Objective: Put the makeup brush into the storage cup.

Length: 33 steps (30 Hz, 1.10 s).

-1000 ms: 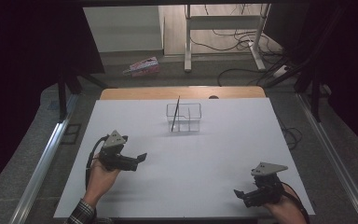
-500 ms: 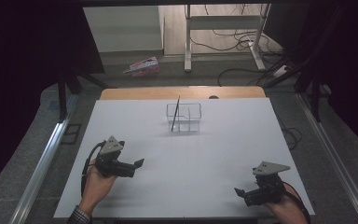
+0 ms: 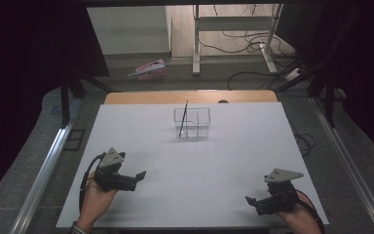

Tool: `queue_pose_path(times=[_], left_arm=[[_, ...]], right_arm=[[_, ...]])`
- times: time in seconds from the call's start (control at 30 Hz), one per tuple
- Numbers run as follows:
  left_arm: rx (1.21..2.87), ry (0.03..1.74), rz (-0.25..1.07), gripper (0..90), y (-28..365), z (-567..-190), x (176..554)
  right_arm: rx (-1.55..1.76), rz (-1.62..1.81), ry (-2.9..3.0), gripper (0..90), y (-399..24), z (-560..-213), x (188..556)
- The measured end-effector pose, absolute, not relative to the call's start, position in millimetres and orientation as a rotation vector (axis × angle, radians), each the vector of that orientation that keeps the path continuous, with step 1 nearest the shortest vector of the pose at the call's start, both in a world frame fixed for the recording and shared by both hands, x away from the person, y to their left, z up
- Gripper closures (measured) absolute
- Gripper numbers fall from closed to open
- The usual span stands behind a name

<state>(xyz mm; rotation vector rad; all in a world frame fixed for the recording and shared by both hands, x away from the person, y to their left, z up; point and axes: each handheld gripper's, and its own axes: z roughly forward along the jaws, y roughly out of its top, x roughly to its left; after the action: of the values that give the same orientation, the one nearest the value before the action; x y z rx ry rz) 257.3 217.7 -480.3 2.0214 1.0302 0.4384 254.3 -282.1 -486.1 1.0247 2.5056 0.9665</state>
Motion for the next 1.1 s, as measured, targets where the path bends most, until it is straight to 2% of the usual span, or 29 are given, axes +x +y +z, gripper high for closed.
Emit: queue_pose_path(times=[1.1], left_arm=[[1.973, 1.105, 0.458, 0.0, 249.6, -484.8, 219.5]], right_arm=[[1.018, 0.955, 2.514, 0.0, -281.3, -486.4, 253.9]])
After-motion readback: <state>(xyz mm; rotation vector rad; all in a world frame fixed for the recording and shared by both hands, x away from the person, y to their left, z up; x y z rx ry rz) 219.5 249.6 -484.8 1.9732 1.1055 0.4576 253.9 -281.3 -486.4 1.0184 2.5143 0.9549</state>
